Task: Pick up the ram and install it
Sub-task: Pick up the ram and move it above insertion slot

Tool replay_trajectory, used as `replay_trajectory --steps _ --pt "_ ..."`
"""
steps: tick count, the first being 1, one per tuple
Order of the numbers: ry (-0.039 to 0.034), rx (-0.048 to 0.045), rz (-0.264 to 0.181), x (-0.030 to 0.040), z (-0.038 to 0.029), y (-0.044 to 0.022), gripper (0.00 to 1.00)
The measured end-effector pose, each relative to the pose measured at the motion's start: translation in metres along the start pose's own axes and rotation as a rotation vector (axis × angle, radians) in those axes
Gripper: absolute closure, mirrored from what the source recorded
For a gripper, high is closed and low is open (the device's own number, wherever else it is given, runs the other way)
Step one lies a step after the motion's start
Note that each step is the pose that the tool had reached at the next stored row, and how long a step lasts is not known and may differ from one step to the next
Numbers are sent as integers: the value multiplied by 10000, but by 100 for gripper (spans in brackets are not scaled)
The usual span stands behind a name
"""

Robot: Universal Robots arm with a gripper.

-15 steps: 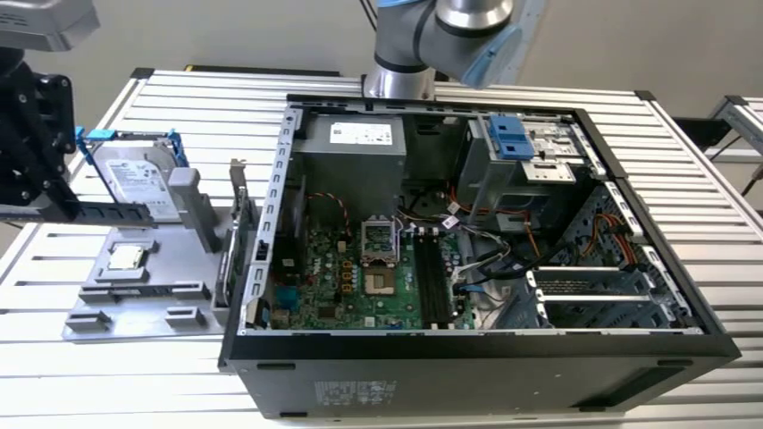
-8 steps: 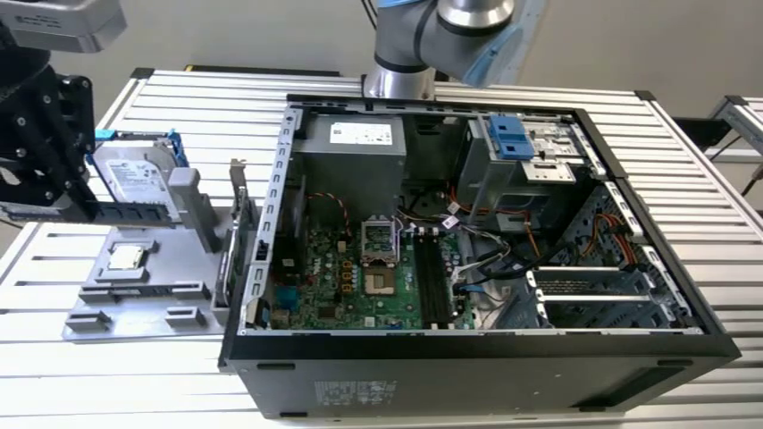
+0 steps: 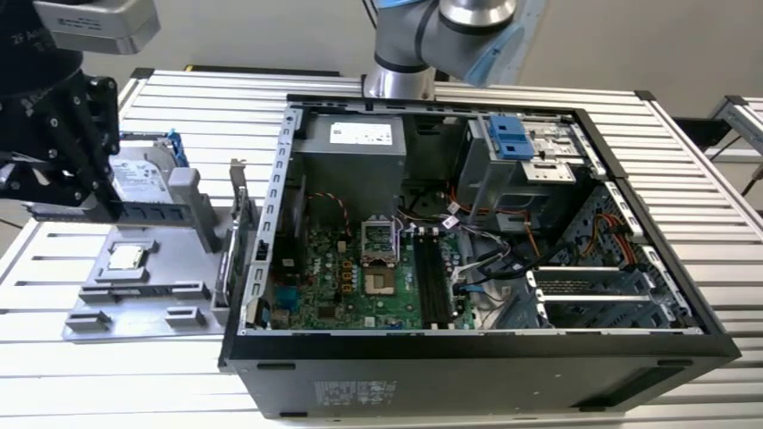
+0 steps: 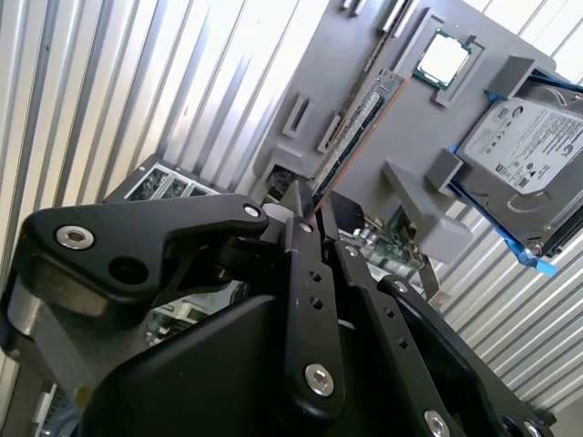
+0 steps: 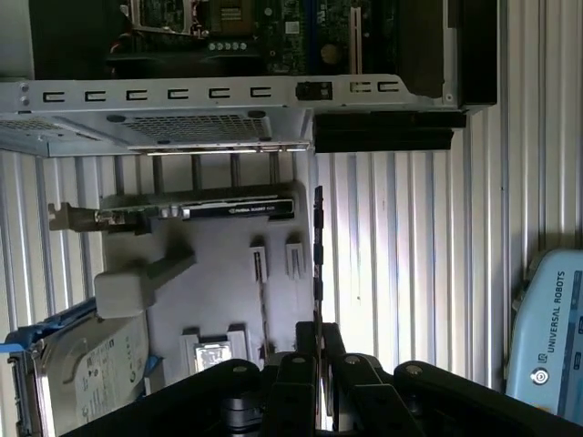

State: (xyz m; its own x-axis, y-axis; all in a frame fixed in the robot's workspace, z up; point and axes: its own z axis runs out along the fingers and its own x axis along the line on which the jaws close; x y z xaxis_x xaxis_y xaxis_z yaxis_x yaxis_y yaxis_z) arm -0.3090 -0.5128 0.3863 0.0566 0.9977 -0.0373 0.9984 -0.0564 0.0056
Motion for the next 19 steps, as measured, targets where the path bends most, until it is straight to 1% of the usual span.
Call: replay_trajectory --steps 10,15,19 --pt "0 0 0 15 7 261 100" --pt "0 0 0 21 21 360 100" --pt "0 0 -1 25 36 423 100"
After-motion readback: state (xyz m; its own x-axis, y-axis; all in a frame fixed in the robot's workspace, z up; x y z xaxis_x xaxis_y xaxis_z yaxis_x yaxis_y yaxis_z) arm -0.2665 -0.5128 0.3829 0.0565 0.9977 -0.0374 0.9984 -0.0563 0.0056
